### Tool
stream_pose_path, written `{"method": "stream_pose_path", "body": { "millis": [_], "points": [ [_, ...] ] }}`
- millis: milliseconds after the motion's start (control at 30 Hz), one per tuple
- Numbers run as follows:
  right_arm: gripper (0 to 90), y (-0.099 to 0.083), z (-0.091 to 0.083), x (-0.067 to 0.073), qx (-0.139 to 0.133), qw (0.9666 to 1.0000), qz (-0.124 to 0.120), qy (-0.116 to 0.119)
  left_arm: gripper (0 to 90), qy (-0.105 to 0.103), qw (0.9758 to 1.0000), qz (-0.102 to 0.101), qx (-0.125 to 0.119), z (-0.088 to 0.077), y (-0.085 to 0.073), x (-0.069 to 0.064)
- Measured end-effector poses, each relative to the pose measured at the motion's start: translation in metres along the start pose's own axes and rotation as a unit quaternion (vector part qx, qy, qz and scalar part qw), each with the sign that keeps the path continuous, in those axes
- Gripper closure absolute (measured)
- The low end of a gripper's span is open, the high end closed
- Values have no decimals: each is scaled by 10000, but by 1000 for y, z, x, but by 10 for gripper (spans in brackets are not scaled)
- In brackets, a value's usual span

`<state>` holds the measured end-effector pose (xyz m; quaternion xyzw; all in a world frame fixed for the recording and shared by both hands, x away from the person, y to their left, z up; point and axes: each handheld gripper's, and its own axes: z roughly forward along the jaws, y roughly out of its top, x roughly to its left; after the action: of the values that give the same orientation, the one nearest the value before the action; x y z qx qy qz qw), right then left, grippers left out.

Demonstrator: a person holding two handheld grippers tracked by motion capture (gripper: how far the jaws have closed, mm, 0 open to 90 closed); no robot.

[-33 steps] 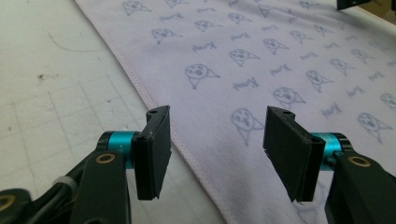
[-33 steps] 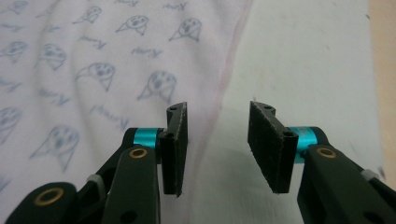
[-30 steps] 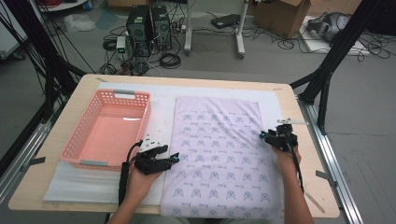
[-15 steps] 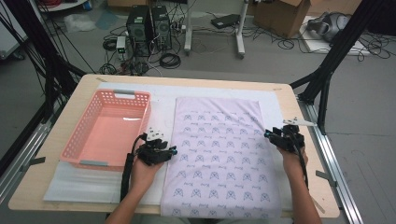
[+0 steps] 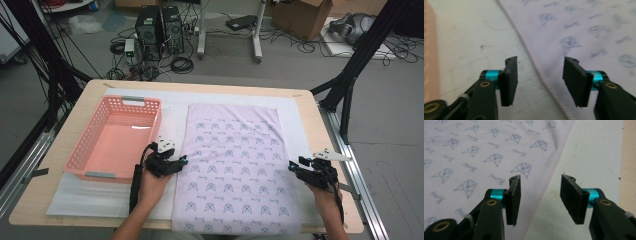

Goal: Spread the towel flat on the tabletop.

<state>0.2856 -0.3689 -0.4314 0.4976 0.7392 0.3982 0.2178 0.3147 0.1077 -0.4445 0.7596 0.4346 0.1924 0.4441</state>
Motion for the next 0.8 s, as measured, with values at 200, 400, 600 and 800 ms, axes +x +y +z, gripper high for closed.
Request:
{"method": "stream_pose_path", "body": {
  "millis": [200,400,600,800],
  "points": [
    [292,1,-4,14,19,9986,-350,385,212,-540,9952,-353,-729,-9,3,-3],
    [164,-2,-15,20,-368,9972,-527,370,175,-1061,9866,-148,-1234,-19,3,-9],
    [165,-2,-22,19,-665,9945,-701,411,185,-1440,9808,-95,-1316,-20,4,-11],
    [165,-1,-19,21,-664,9946,-686,409,178,-1386,9832,140,-1184,-19,1,-12]
  ]
}}
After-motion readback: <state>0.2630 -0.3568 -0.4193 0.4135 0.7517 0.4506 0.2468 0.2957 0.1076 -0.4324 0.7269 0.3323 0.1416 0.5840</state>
